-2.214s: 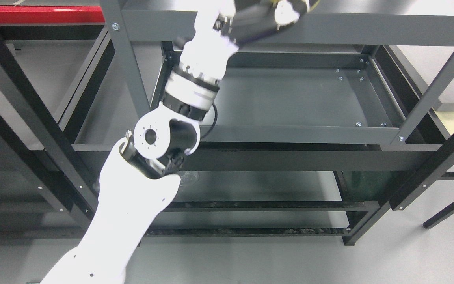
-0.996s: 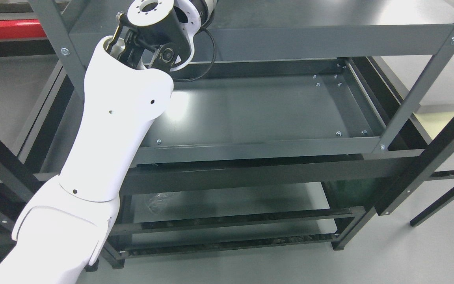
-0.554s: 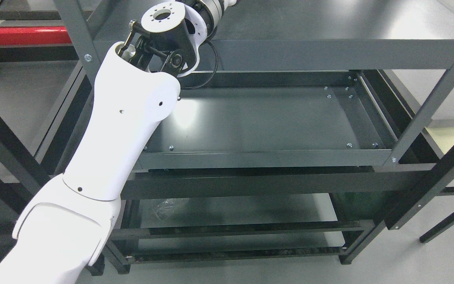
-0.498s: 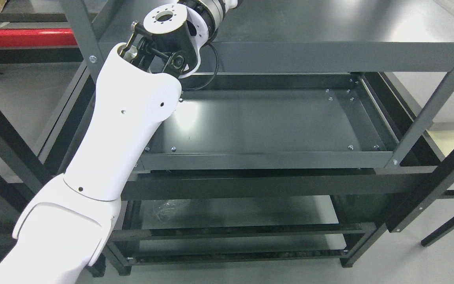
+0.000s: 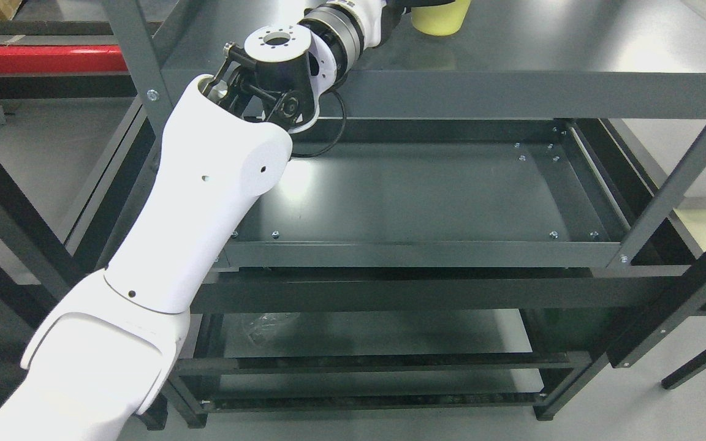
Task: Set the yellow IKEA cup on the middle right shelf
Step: 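Release the yellow cup on the shelf and pull the left hand back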
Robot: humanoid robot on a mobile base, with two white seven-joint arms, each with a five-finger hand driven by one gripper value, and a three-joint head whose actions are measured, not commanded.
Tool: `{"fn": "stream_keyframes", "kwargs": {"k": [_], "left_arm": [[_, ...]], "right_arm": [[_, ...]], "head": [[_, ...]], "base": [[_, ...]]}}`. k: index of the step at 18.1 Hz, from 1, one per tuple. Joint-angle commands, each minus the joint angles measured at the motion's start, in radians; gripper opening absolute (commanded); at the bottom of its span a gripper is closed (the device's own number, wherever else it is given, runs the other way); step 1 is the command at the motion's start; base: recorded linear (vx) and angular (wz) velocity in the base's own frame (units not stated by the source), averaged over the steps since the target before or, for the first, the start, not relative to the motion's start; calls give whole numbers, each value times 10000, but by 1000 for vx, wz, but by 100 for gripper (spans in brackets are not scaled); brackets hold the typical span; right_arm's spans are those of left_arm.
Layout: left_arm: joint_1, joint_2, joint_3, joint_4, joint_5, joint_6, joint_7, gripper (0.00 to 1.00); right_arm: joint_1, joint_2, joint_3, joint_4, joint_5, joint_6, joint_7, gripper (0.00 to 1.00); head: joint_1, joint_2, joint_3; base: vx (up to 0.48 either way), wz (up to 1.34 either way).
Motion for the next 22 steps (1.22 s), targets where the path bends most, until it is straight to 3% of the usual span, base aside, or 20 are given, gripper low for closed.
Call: {"fn": "stream_keyframes", "kwargs": {"k": [1,7,22], "left_arm": [[4,175,-396,91,-50,39,-391,80],[4,175,-304,91,-448,39,-391,98],[66,175,1582,-1794,-1538,-7,-391,99]], "right_arm": [[137,-175,169,0,-245,-3,8,99],[137,-175,169,0,-245,-3,8,99],[137,-175,169,0,-245,-3,8,99]], "head": [[0,0,0],[0,0,0],[0,0,0]], "base": [[0,0],[0,0],[0,0]]}}
